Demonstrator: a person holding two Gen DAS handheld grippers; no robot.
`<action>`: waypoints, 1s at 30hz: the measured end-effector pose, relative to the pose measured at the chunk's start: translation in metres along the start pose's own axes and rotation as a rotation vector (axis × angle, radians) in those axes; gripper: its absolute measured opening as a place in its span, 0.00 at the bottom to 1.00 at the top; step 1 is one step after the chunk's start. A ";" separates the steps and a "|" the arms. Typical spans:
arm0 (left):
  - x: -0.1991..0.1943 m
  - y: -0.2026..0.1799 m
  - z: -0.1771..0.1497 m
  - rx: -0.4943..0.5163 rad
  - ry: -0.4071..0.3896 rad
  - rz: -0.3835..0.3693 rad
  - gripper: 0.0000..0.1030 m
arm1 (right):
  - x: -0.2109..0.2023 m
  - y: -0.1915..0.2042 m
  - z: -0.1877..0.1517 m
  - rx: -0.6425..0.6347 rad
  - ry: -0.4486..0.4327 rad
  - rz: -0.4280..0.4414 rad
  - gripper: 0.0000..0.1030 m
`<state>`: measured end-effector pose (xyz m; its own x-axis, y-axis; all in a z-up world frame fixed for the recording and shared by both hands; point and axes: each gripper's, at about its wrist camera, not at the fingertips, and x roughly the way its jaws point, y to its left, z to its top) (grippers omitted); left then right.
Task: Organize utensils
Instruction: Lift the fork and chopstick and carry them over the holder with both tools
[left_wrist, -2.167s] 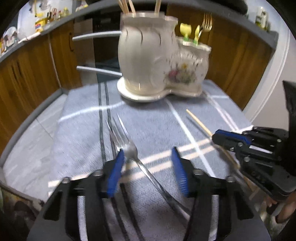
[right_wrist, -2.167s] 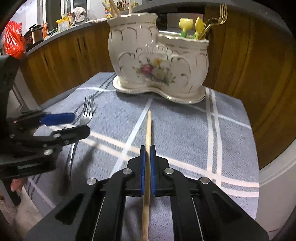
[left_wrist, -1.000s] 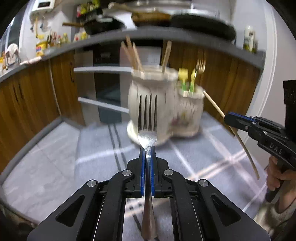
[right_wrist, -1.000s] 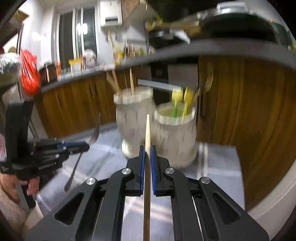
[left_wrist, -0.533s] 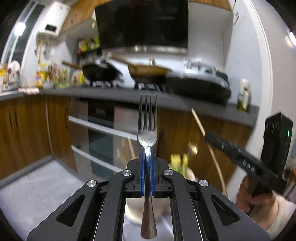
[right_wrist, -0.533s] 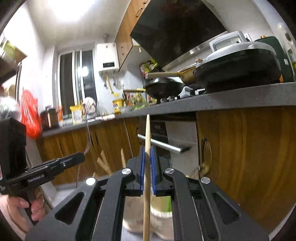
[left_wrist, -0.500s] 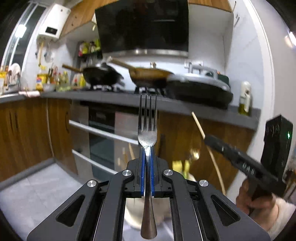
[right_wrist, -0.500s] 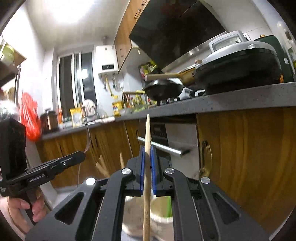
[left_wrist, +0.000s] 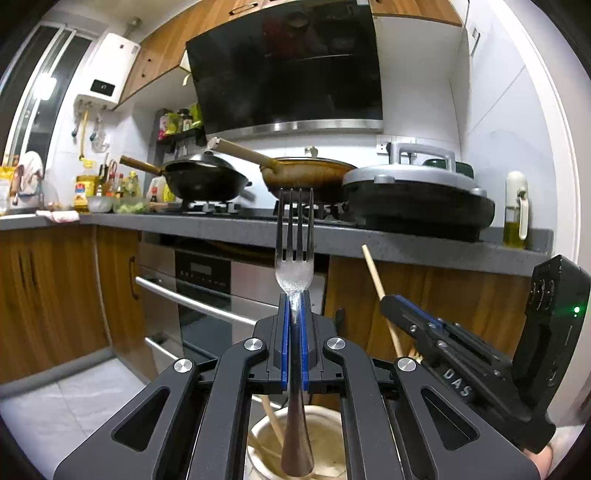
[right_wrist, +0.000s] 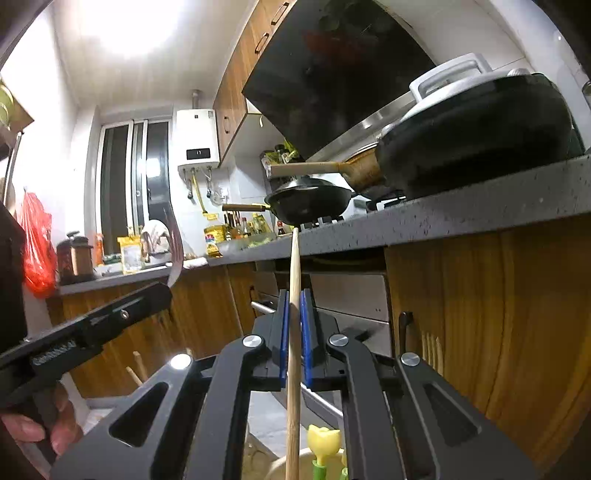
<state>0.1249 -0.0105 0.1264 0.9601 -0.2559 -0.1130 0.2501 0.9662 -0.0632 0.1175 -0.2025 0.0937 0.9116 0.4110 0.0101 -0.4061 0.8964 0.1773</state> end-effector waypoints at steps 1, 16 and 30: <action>0.000 0.001 -0.002 -0.006 0.005 -0.009 0.05 | 0.002 0.002 -0.002 -0.008 0.006 -0.001 0.06; -0.021 0.010 -0.030 -0.009 0.063 -0.045 0.05 | -0.015 0.001 -0.024 -0.029 0.192 -0.021 0.06; -0.032 0.014 -0.041 -0.017 0.091 -0.058 0.06 | -0.018 -0.003 -0.009 0.000 0.084 -0.024 0.06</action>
<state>0.0928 0.0094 0.0886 0.9284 -0.3144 -0.1982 0.3024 0.9490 -0.0887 0.1019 -0.2107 0.0841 0.9124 0.4020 -0.0767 -0.3844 0.9062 0.1763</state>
